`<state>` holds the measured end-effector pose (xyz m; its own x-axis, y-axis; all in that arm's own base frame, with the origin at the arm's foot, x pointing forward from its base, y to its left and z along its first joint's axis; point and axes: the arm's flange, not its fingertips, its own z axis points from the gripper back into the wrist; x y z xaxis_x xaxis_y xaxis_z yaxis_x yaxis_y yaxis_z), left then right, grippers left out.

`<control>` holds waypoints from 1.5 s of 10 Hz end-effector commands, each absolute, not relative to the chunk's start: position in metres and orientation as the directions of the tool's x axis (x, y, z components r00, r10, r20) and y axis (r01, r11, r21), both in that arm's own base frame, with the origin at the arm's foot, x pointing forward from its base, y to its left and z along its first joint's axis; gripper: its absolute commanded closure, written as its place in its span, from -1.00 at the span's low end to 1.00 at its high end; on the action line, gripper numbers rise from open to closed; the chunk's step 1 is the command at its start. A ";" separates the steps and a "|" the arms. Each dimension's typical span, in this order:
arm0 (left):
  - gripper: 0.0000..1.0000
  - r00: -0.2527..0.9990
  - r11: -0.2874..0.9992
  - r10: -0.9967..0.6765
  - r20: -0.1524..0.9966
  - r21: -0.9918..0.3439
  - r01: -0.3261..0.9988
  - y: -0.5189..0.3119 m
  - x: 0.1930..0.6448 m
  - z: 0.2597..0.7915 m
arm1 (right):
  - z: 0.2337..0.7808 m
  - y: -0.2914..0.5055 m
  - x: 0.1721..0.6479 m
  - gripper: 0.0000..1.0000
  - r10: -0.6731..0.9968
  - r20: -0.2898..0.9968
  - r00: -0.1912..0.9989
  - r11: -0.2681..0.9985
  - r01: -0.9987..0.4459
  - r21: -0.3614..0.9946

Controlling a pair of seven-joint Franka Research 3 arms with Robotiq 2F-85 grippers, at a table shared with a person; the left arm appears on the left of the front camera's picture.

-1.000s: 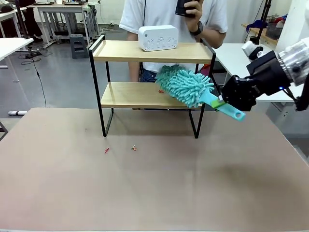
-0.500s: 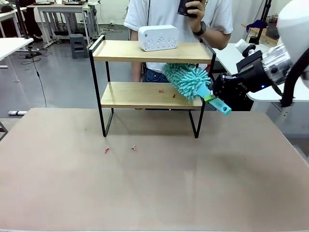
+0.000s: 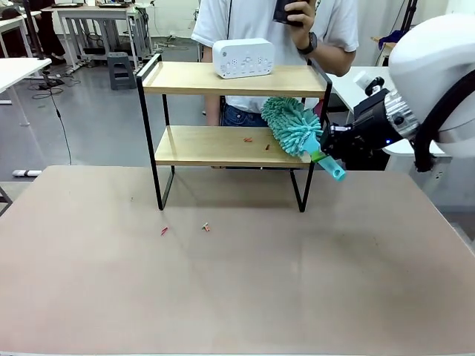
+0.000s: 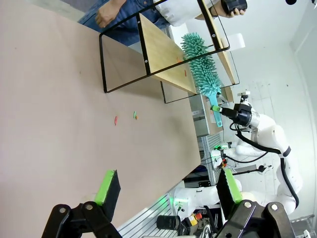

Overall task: Clean the shelf.
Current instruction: Clean the remaining tier of the Shelf with the Duster once objects are removed.

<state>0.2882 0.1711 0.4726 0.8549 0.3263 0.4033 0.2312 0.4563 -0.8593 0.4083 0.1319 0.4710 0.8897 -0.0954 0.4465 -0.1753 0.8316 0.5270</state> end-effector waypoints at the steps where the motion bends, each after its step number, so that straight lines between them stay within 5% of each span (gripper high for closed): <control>1: -1.00 0.842 0.444 0.333 0.425 -0.858 0.258 0.169 0.289 0.473 | 0.466 0.141 0.408 0.75 -0.115 0.420 0.900 0.848 -0.132 0.514; 6: -1.00 0.842 0.444 0.333 0.425 -0.858 0.258 0.169 0.289 0.473 | 0.461 0.151 0.407 0.75 -0.020 0.305 0.952 0.772 -0.179 0.610; 12: -1.00 0.842 0.444 0.333 0.425 -0.858 0.258 0.169 0.289 0.473 | 0.461 0.140 0.389 0.75 0.485 -0.075 0.871 0.530 -0.225 0.818; 15: -1.00 0.842 0.444 0.333 0.425 -0.858 0.258 0.169 0.289 0.473 | 0.469 0.115 0.384 0.75 0.529 -0.063 0.847 0.416 -0.193 0.889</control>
<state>0.2882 0.1711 0.4727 0.8549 0.3263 0.4033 0.2314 0.4560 -0.8594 0.3706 0.1240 0.4646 0.8441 0.5313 -0.0728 -0.1894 0.4224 0.8864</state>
